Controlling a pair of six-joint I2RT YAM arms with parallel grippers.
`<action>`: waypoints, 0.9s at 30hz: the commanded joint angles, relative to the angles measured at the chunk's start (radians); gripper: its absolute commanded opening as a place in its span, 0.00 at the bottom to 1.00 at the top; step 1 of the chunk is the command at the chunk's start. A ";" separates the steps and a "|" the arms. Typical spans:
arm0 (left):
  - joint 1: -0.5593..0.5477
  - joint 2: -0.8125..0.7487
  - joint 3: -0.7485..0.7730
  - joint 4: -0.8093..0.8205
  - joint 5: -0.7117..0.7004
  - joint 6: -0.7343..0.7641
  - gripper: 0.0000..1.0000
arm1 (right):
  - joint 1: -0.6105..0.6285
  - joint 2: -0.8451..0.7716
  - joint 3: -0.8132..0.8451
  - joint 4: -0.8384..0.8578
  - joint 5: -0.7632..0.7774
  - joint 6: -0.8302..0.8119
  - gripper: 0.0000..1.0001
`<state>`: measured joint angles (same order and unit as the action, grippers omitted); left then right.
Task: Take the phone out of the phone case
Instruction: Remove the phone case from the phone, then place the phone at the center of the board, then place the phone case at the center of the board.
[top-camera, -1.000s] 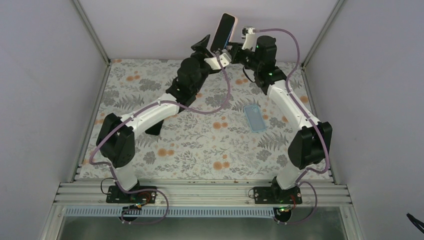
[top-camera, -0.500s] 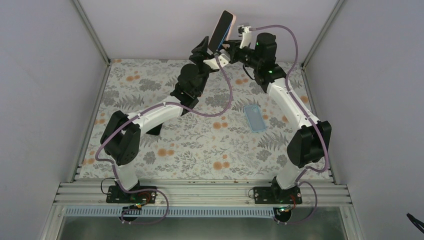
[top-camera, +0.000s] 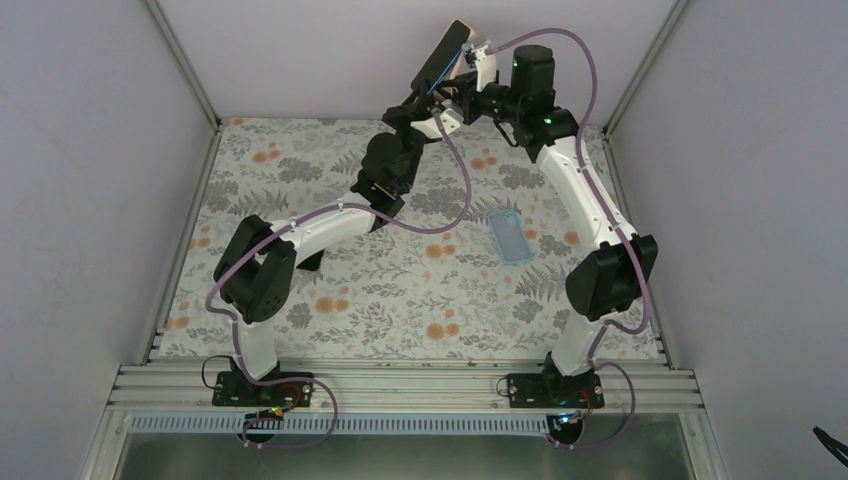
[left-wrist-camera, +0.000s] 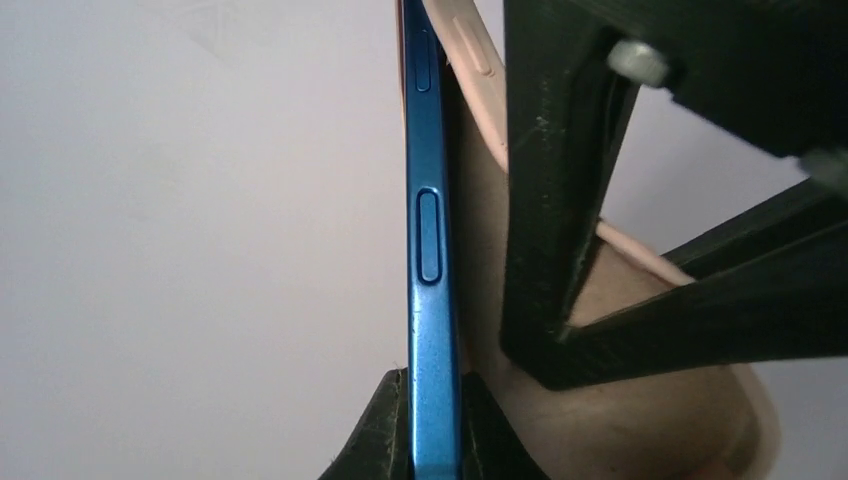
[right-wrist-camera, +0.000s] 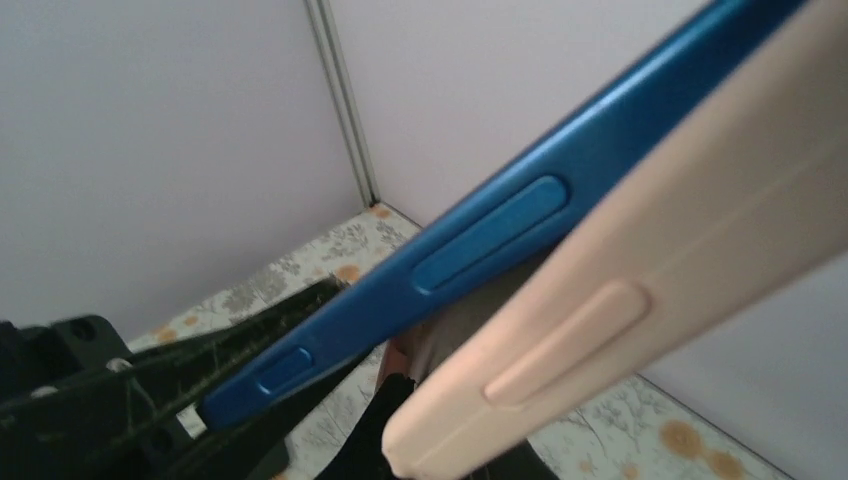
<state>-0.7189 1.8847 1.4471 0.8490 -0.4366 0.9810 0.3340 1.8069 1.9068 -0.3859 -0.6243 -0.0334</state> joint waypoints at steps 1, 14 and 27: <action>0.081 -0.054 0.022 0.052 -0.059 0.067 0.02 | 0.085 -0.064 -0.074 -0.413 -0.300 -0.219 0.03; 0.128 -0.506 -0.504 -0.085 -0.029 0.403 0.02 | -0.439 -0.011 -0.203 -0.551 0.092 -0.397 0.03; -0.003 -0.689 -1.094 0.051 -0.037 0.647 0.02 | -0.710 0.033 -0.566 -0.731 0.041 -0.737 0.03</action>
<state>-0.6994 1.1744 0.3901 0.7406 -0.4400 1.5612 -0.3252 1.8271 1.4128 -1.1294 -0.5552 -0.6819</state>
